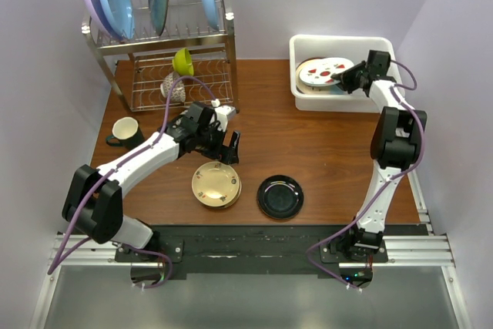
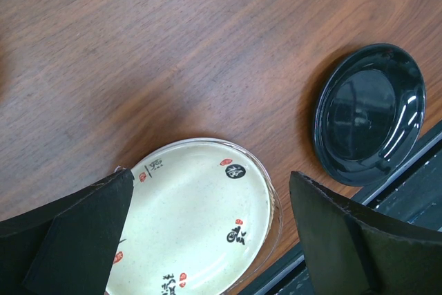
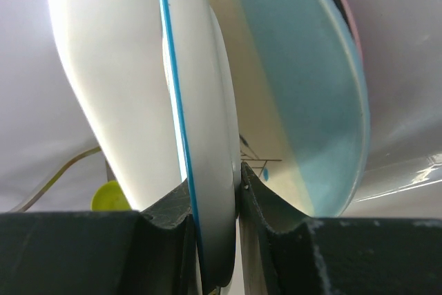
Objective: Place the plates into the plastic bin on the countertop
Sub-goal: Place the plate in the plastic bin.
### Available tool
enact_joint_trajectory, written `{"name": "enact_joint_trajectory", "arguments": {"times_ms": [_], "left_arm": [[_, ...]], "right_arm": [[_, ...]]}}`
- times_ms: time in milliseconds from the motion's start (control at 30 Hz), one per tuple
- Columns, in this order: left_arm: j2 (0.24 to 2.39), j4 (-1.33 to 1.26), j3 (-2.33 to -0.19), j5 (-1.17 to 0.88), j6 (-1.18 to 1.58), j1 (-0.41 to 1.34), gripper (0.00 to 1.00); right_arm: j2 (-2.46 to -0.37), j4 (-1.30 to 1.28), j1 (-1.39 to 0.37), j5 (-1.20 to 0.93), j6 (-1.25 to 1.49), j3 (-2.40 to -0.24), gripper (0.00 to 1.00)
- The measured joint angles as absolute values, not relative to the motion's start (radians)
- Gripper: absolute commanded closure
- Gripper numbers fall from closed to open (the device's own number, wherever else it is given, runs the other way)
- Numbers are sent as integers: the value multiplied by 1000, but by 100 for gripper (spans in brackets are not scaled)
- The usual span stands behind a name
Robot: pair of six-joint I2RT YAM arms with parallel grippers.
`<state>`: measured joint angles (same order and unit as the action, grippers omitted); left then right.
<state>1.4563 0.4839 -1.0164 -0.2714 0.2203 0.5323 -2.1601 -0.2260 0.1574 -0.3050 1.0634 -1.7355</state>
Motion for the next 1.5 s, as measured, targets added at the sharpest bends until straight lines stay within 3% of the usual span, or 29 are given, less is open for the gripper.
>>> {"name": "enact_joint_trajectory", "arguments": {"times_ms": [133,267,367,567,800,1233,1500], "left_arm": [[1456,488,-1016,-267,220,532,0],[1456,489,-1016,-265,220,532,0],[1456,490,-1016,-265,220,532,0],[1456,495,-1016,-265,217,532,0],[1456,495,-1016,-265,216,532,0],[1456,495,-1016,-265,216,532,0],[1456,495,-1016,-265,216,532,0]], "right_arm": [[-2183,-232,157,-312,1081,-1747,76],[-2189,-237,150,-315,1083,-1770,56],[-2193,-269,140,-316,1072,-1817,47],[-2199,-288,122,-327,1046,-1860,38],[-2199,-354,118,-322,1004,-1845,34],[-2181,-397,118,-251,914,-1832,16],[-2176,-455,121,-251,877,-1832,13]]}}
